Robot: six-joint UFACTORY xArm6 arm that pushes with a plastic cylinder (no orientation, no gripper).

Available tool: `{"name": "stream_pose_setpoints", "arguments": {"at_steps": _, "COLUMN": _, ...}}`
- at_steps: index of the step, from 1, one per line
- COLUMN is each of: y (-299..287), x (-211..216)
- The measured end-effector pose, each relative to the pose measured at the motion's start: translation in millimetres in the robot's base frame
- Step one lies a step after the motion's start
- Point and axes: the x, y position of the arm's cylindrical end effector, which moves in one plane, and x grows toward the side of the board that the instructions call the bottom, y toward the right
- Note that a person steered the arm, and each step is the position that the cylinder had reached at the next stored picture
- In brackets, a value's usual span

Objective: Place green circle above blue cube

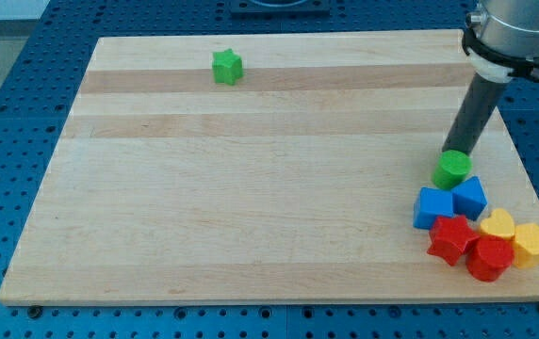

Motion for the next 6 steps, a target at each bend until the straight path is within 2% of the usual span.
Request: {"name": "stream_pose_setpoints", "arguments": {"at_steps": 6, "y": 0.5, "x": 49.2}}
